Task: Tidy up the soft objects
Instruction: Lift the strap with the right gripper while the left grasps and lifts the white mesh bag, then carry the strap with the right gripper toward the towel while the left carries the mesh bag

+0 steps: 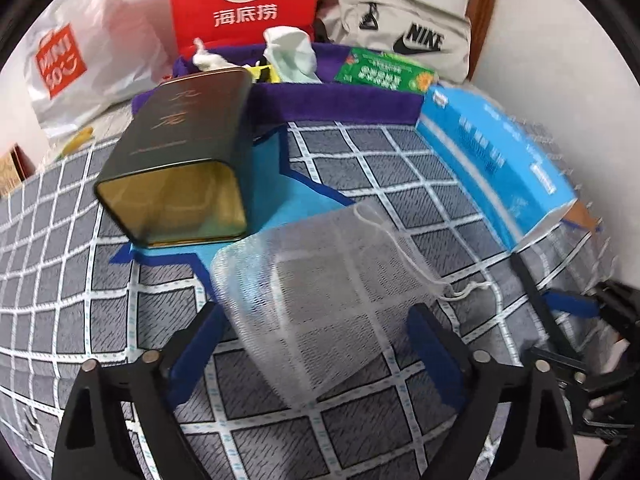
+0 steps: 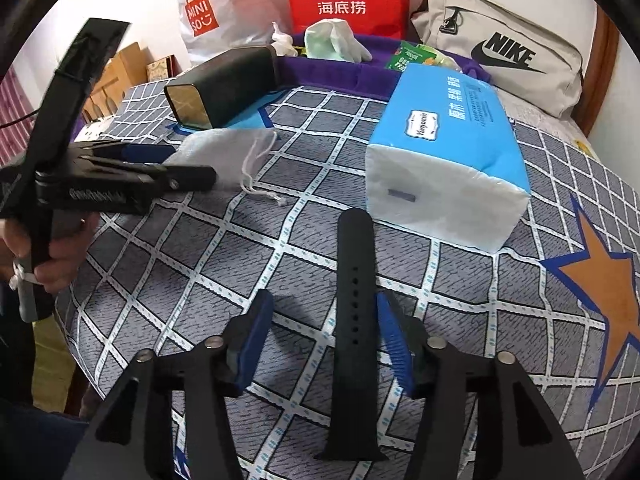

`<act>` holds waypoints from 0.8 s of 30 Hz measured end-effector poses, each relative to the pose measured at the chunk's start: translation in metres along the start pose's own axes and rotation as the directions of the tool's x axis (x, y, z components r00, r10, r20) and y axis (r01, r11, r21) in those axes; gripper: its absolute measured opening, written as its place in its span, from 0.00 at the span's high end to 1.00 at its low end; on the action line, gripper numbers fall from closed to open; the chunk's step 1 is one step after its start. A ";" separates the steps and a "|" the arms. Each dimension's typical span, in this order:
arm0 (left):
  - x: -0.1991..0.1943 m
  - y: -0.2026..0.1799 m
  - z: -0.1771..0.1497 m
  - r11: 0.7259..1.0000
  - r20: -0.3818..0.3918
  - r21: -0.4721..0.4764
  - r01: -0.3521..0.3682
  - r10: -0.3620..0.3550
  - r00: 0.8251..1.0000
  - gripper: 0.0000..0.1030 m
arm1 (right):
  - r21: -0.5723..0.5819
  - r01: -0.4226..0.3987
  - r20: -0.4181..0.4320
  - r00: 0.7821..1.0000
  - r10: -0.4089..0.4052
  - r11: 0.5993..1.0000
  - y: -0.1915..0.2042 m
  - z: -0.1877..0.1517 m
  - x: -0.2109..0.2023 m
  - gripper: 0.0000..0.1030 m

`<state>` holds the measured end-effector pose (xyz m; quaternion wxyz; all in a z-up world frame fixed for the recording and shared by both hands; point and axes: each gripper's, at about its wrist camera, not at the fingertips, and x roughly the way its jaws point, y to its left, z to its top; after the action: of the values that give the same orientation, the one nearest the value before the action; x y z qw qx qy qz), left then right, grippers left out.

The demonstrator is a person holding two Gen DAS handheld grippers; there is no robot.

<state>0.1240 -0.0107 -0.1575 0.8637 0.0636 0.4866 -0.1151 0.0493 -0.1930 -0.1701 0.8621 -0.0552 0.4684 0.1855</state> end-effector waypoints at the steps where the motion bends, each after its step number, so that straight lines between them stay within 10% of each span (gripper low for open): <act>1: 0.002 -0.004 0.000 1.000 -0.002 0.014 -0.021 0.021 1.000 0.05 | -0.002 0.003 0.001 1.000 -0.003 1.000 0.001 0.000 0.000 0.43; 7: 0.003 -0.009 0.002 0.999 0.012 0.020 -0.030 0.030 0.999 0.09 | -0.018 0.020 0.025 1.000 -0.019 1.000 0.003 -0.003 0.001 0.44; 13: -0.006 -0.014 -0.001 0.998 0.046 0.058 0.008 -0.011 0.999 0.51 | 0.034 0.077 0.050 0.996 -0.078 0.996 -0.006 -0.003 -0.001 0.80; 18: -0.013 -0.010 -0.002 0.994 0.051 0.033 0.108 -0.109 0.993 0.90 | 0.023 0.084 0.056 0.995 -0.085 0.996 -0.005 -0.003 -0.003 0.80; 24: -0.030 -0.004 -0.006 0.992 0.080 0.019 0.126 -0.127 0.989 0.91 | 0.045 0.061 0.057 0.996 -0.063 0.997 -0.005 -0.004 -0.010 0.80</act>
<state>0.1031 -0.0088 -0.1350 0.8732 0.0337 0.4535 -0.1754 0.0429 -0.2018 -0.1644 0.8816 -0.0457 0.4452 0.1500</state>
